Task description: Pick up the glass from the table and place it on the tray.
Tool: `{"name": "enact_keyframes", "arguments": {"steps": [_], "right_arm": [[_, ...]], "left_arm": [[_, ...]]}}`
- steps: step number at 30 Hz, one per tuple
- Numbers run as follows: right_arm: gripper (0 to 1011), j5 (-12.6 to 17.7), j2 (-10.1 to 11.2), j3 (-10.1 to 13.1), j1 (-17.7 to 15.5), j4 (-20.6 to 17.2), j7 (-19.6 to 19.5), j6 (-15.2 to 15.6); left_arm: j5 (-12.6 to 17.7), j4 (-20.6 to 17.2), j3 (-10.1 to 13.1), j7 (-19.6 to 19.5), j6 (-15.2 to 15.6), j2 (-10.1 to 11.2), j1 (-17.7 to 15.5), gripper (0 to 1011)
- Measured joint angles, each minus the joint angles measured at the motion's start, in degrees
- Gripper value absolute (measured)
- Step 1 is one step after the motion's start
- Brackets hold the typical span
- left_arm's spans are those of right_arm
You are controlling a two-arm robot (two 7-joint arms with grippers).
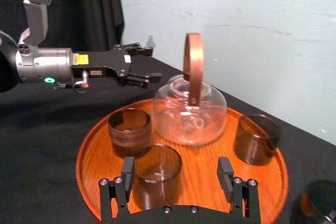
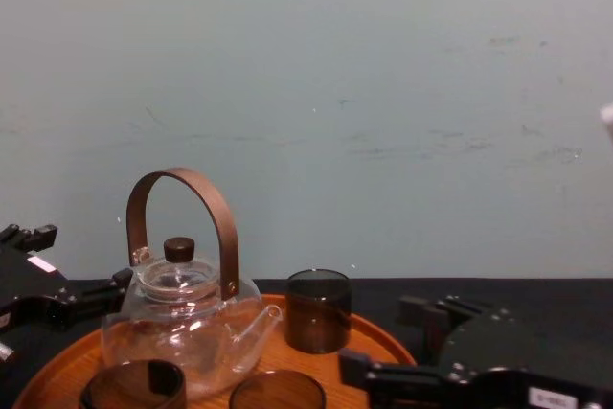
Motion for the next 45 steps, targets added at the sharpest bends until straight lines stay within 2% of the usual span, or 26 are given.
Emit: {"name": "enact_keyframes", "arguments": {"steps": [13, 21, 25, 34, 45], "right_arm": [[1002, 4.05, 2.97, 4.99, -4.06, 0.24, -0.16, -2.02], [1002, 5.37, 3.22, 7.55, -4.59, 2.67, -1.23, -2.73], [1002, 5.44, 2.82, 8.97, -3.86, 5.12, -2.63, -2.73], [1002, 4.73, 1.78, 10.60, -1.34, 8.91, -3.80, -2.14], [1002, 2.81, -0.37, 10.14, 3.34, 13.97, -3.10, -2.27]], "left_arm": [[0.00, 0.00, 0.00, 0.00, 0.00, 0.00, 0.00, 1001], [0.00, 0.00, 0.00, 0.00, 0.00, 0.00, 0.00, 1001], [0.00, 0.00, 0.00, 0.00, 0.00, 0.00, 0.00, 1001], [0.00, 0.00, 0.00, 0.00, 0.00, 0.00, 0.00, 1001], [0.00, 0.00, 0.00, 0.00, 0.00, 0.00, 0.00, 1001]]}}
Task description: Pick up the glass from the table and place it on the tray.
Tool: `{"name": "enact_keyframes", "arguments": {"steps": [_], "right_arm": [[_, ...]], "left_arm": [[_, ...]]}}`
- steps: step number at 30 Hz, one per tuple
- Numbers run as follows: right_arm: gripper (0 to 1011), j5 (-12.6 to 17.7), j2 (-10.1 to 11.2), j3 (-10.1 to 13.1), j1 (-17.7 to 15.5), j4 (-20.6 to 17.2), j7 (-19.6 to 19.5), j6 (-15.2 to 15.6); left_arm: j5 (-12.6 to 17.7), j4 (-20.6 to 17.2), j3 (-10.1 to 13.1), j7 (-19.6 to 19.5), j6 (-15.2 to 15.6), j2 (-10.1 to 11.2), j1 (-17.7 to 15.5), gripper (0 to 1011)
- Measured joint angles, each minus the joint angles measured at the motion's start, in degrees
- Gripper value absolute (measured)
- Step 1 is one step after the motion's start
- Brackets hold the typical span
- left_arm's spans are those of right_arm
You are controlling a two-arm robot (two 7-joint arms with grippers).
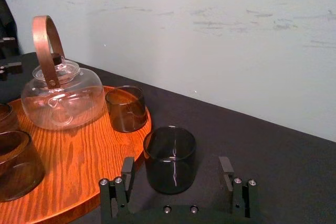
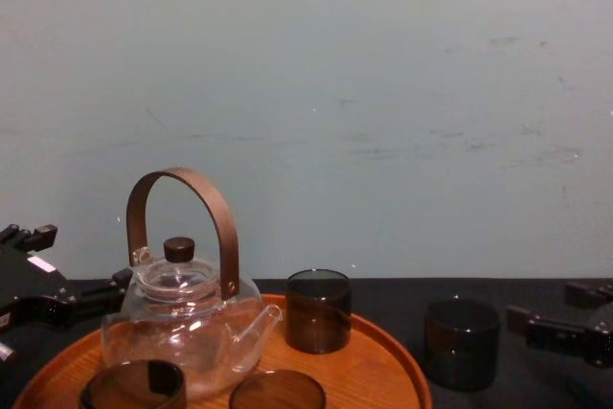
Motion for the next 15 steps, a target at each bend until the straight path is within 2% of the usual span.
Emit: {"name": "enact_keyframes", "arguments": {"steps": [15], "right_arm": [[1002, -1.22, -2.41, -1.52, 4.98, 6.45, 2.03, 0.21]], "left_arm": [[0.00, 0.00, 0.00, 0.00, 0.00, 0.00, 0.00, 1001]]}}
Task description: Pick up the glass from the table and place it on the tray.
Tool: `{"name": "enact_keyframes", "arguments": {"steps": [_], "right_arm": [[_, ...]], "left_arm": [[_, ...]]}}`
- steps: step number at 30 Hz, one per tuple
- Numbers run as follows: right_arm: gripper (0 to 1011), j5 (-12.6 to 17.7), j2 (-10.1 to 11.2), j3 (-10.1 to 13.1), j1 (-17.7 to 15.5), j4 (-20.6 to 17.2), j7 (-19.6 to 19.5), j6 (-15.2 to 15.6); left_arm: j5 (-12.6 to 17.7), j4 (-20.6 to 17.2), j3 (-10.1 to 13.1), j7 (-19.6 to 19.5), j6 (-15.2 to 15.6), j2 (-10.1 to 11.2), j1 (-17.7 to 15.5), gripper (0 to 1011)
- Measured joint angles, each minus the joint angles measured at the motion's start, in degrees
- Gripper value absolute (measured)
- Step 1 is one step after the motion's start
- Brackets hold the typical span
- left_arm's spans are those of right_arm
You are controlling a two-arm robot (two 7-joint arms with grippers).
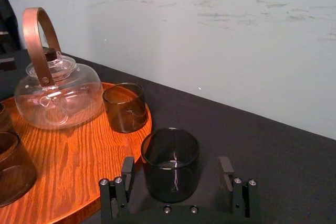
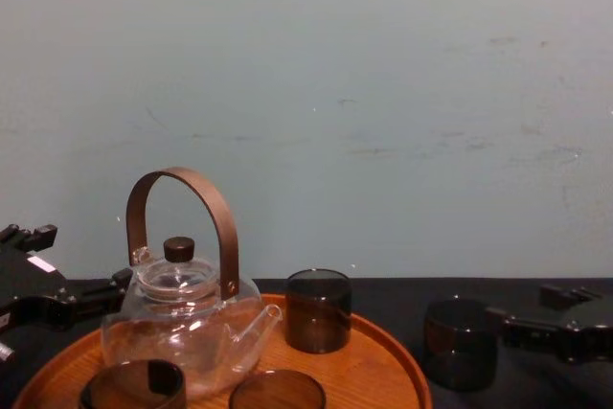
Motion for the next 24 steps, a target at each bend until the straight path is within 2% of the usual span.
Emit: {"name": "enact_keyframes", "arguments": {"steps": [12, 24], "right_arm": [[1002, -1.50, -0.88, -1.28, 2.44, 2.13, 0.57, 0.33], [1003, -2.95, -2.52, -2.40, 5.78, 6.71, 1.01, 0.40]], "left_arm": [[0.00, 0.00, 0.00, 0.00, 0.00, 0.00, 0.00, 1001], [0.00, 0.00, 0.00, 0.00, 0.00, 0.00, 0.00, 1002]]}}
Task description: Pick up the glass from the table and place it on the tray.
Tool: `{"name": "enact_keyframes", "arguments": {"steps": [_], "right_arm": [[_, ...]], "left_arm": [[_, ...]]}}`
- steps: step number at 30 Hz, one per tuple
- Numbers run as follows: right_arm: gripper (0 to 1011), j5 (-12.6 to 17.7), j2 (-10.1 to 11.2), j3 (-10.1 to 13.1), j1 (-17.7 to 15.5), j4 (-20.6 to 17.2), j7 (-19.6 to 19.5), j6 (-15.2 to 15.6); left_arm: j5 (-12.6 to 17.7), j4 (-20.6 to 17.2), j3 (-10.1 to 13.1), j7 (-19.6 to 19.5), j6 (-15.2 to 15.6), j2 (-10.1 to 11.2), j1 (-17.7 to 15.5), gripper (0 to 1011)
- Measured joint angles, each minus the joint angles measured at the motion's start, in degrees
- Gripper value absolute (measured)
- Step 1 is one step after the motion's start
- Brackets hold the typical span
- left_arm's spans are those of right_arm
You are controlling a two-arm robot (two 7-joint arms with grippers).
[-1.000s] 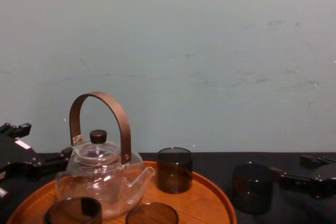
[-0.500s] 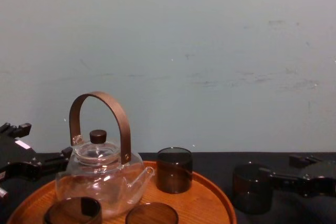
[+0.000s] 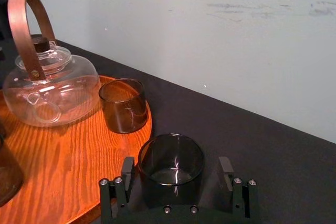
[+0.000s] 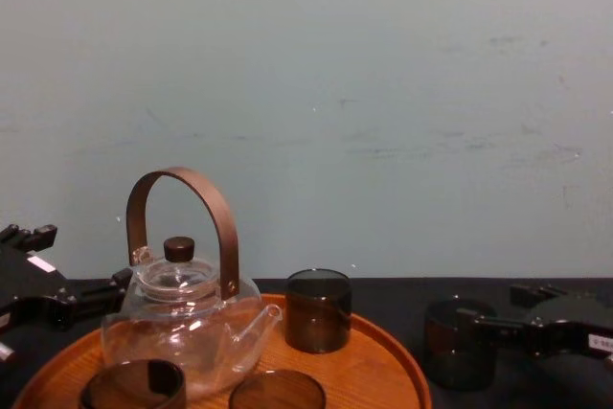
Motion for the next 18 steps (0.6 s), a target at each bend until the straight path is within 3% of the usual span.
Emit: {"name": "enact_keyframes", "arguments": {"steps": [18], "right_arm": [[1002, -1.92, -2.57, -1.29, 4.03, 6.74, 1.85, -2.46]], "left_arm": [[0.00, 0.00, 0.00, 0.00, 0.00, 0.00, 0.00, 1001]]}}
